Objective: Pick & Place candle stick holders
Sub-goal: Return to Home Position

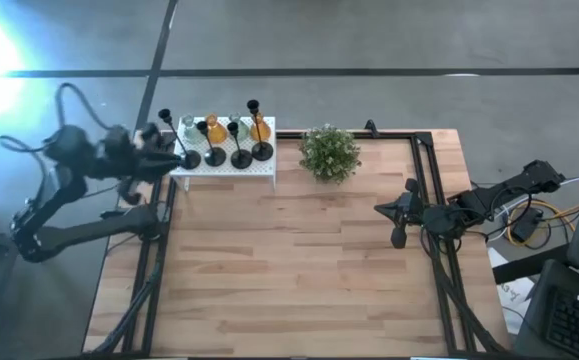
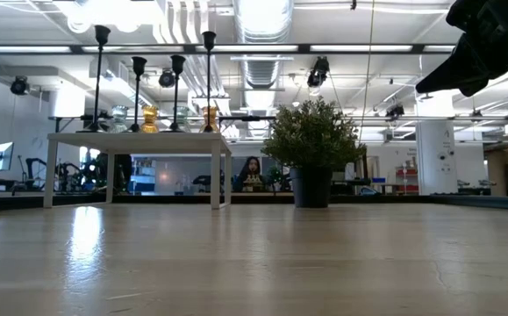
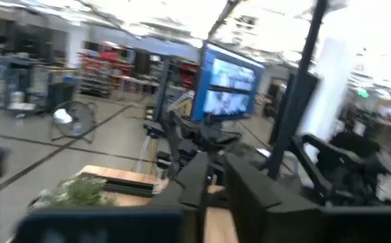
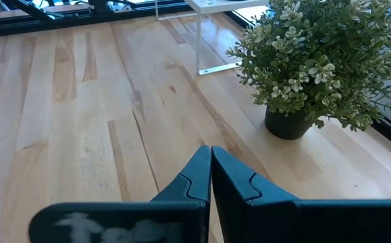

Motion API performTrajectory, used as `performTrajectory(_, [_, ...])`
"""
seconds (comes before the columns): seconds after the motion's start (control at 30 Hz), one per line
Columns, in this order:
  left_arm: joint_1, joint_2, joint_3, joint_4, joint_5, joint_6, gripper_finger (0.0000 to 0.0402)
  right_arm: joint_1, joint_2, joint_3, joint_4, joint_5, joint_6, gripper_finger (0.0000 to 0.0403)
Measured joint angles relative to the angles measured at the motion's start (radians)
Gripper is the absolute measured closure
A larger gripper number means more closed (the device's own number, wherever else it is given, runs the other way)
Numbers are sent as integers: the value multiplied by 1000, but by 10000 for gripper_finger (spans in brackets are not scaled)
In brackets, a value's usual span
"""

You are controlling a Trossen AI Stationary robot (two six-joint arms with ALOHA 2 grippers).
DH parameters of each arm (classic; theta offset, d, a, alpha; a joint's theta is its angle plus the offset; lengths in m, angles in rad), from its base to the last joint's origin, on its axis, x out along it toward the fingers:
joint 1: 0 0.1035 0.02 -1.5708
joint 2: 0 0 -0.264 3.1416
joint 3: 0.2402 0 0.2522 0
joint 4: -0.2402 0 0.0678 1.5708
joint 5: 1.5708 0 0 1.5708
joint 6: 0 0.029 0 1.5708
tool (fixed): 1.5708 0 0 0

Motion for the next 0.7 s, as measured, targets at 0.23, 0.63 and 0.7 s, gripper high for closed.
performTrajectory(0.23, [-75,147,-80,225,-13,156,396,-1,0,0,0,0,0,394])
performTrajectory(0.63, [-83,401,-258,739,-27,127,398,0,0,0,0,0,0,394])
performTrajectory(0.7, [-83,433,-284,850,-25,72,394,0,0,0,0,0,0,394])
